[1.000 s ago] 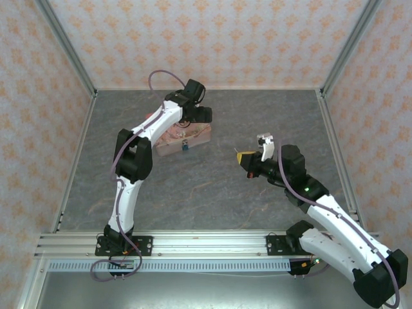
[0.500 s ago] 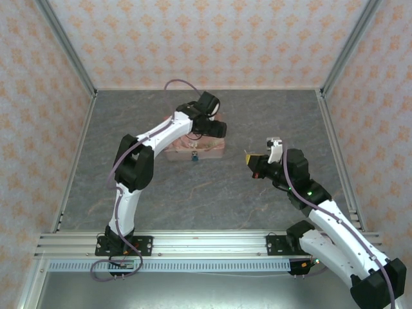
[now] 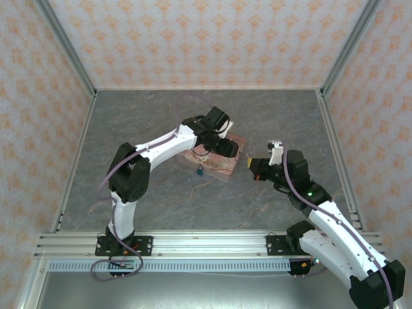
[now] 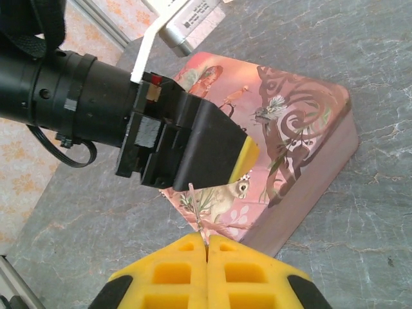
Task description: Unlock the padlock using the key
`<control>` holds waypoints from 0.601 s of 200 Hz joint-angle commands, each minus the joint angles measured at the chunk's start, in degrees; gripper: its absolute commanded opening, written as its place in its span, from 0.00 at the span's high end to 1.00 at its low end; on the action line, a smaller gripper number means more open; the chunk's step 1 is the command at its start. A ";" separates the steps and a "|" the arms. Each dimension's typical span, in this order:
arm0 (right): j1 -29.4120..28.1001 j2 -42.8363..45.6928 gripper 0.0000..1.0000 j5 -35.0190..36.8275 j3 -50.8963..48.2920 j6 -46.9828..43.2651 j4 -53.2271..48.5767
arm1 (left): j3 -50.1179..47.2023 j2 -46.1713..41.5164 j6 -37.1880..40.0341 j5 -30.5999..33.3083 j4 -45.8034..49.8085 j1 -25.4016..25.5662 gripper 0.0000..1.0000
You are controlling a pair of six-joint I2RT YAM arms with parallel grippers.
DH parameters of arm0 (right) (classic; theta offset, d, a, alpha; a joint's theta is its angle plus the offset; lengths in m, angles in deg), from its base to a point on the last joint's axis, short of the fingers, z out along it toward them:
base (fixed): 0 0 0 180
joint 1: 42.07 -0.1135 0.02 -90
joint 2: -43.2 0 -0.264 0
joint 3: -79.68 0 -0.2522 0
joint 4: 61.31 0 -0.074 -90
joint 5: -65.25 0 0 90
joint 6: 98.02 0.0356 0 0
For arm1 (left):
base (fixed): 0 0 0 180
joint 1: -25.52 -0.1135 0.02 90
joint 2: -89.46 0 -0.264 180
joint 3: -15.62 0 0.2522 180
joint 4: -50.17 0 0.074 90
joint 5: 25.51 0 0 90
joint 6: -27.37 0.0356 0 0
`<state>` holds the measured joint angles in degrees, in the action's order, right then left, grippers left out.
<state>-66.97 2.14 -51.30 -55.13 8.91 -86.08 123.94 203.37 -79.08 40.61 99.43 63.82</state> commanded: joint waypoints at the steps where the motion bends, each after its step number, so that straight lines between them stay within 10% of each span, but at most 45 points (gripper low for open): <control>1: 0.54 0.38 1.00 -1.83 -1.53 2.25 3.49 | 0.07 -5.47 0.19 -1.23 -1.61 -0.21 0.29; 120: -0.83 -10.47 1.00 -6.35 0.07 11.88 9.79 | -42.84 -43.58 2.55 8.82 -35.41 -1.23 0.11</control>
<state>-66.91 -6.38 -57.18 -56.66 18.00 -79.24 89.58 164.94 -78.77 46.93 76.13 62.23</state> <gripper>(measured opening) 0.056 0.861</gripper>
